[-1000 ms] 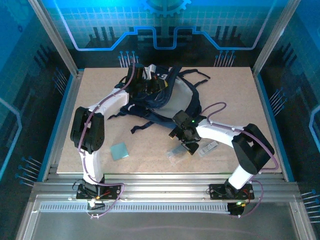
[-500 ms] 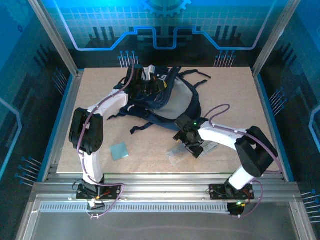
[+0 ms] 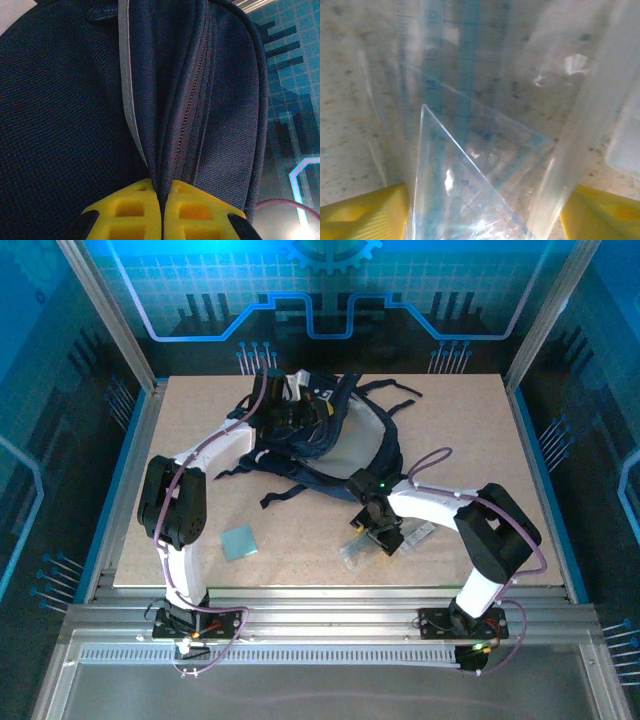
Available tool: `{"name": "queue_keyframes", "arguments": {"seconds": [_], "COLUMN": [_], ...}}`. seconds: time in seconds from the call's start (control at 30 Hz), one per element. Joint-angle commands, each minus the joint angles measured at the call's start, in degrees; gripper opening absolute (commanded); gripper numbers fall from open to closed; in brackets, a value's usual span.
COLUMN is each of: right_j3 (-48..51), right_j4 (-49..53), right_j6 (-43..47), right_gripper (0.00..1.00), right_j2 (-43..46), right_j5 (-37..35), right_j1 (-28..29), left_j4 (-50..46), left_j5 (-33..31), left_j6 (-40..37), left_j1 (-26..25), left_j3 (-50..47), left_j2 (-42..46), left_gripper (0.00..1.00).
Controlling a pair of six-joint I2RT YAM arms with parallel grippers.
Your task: Pack the student bag
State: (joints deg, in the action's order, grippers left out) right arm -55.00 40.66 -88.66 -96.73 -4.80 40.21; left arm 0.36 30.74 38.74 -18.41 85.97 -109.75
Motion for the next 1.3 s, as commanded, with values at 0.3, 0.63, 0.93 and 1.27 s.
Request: {"name": "queue_keyframes", "arguments": {"seconds": [0.3,0.63,0.93,1.27], "right_j3": [1.5,-0.2,-3.4,-4.2], "right_j4": [0.6,4.2,2.2,-4.4], "right_j6": [5.2,13.3,22.0,56.2], "right_gripper": [0.54,0.5,0.73,0.75], "right_j2": [7.8,15.5,11.6,6.6], "right_j5": [-10.5,-13.8,-8.0,-4.0], "right_j1": [1.7,1.6,-2.7,-13.8], "left_j4": [5.1,4.8,4.8,3.5], "left_j5": [1.0,0.7,0.5,0.4], "left_j6": [0.5,0.6,0.9,0.2], "left_j1": [1.1,1.2,1.2,1.2], "left_j3": [-0.2,0.2,0.1,0.5], "left_j2": [4.6,4.9,4.9,5.5], "left_gripper": [0.0,0.0,0.0,0.0]}}
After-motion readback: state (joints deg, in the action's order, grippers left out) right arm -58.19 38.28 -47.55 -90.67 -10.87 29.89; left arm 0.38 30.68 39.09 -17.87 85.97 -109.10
